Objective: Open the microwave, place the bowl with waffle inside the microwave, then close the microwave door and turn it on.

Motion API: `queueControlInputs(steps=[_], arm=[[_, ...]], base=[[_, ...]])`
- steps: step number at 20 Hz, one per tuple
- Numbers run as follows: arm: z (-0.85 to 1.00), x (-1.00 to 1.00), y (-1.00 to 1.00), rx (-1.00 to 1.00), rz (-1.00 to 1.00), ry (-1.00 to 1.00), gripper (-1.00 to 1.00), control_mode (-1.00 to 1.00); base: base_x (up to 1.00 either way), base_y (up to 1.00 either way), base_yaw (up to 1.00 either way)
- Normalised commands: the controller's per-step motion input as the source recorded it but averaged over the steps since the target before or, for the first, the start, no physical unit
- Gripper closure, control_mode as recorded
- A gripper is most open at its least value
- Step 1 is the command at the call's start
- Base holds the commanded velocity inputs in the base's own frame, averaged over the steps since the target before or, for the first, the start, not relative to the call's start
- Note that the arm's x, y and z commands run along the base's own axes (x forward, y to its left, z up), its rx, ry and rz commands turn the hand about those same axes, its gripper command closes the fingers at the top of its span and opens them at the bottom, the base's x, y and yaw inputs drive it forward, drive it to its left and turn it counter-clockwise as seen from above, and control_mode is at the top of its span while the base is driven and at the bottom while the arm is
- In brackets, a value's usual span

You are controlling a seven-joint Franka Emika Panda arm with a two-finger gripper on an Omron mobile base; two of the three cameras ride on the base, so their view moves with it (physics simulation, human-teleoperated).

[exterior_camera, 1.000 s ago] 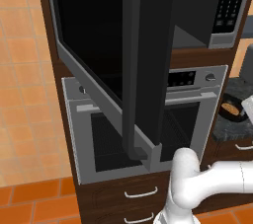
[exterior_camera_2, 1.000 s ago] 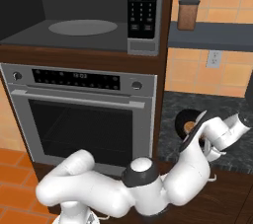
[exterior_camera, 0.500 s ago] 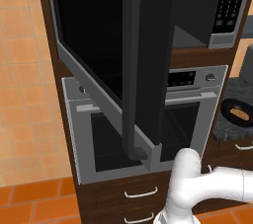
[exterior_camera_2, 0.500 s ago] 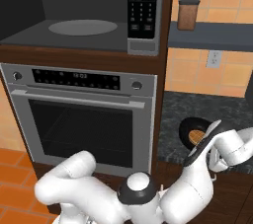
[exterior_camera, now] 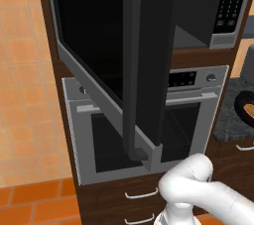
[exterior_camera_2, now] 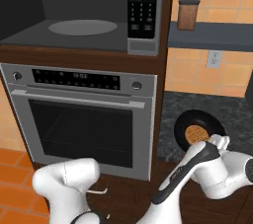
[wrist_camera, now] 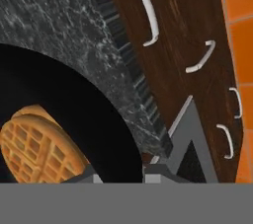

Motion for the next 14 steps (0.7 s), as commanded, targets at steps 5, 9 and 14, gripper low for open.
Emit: queueControlInputs(steps=[5,9,14], arm=[[1.0,-1.0,0.53,-0.21,0.05,-0.21,1.0,-1.0],[1.0,-1.0,0.6,-0.33,0.23,-0.1,1.0,-1.0],[0.99,-0.98,0.71,-0.29,0.28,-0.04,1.0,-1.0]], base=[[0.0,0.0,0.0],[0.0,0.0,0.0],[0.0,0.0,0.0]])
